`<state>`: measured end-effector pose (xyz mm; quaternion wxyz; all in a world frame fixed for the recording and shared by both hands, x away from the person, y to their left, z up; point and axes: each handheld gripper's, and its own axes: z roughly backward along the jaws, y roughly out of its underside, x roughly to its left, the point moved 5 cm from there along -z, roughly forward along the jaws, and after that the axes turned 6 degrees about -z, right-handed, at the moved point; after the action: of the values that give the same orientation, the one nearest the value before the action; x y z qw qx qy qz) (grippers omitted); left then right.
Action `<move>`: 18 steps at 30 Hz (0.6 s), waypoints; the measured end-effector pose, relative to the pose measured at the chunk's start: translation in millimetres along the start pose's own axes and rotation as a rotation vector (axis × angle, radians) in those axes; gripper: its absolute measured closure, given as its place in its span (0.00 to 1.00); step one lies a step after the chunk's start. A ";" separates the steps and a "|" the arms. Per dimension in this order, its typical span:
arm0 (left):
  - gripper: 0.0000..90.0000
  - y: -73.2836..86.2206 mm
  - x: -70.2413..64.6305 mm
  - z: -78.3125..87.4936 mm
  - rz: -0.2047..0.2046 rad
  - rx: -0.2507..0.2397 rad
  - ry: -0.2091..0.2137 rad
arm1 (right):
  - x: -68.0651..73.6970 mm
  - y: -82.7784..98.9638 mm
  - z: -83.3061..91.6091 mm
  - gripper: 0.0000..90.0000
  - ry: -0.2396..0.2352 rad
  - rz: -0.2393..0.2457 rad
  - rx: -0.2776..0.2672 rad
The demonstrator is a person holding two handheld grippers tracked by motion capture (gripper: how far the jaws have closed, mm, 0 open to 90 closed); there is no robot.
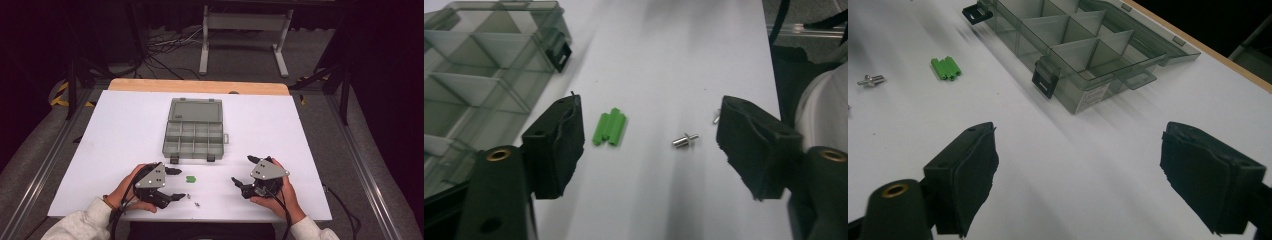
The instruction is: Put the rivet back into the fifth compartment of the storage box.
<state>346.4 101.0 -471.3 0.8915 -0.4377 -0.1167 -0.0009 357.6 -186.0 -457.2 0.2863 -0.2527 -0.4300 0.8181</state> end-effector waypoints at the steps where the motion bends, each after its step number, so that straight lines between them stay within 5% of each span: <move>1: 0.37 0.9 -1.7 -2.4 -0.002 0.009 0.015 | 0.2 0.0 0.1 0.17 -0.001 0.001 0.002; 8: 0.52 4.9 -8.0 -16.6 -0.020 0.045 0.088 | 0.3 0.6 -0.3 0.17 -0.003 0.004 0.007; 18: 0.58 8.8 -7.1 -29.6 0.004 0.090 0.127 | 1.4 1.0 -1.7 0.17 -0.005 0.014 0.015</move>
<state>346.5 82.6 -497.2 0.9158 -0.3966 -0.0592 -0.0217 357.5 -184.6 -459.1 0.2817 -0.2515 -0.4226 0.8239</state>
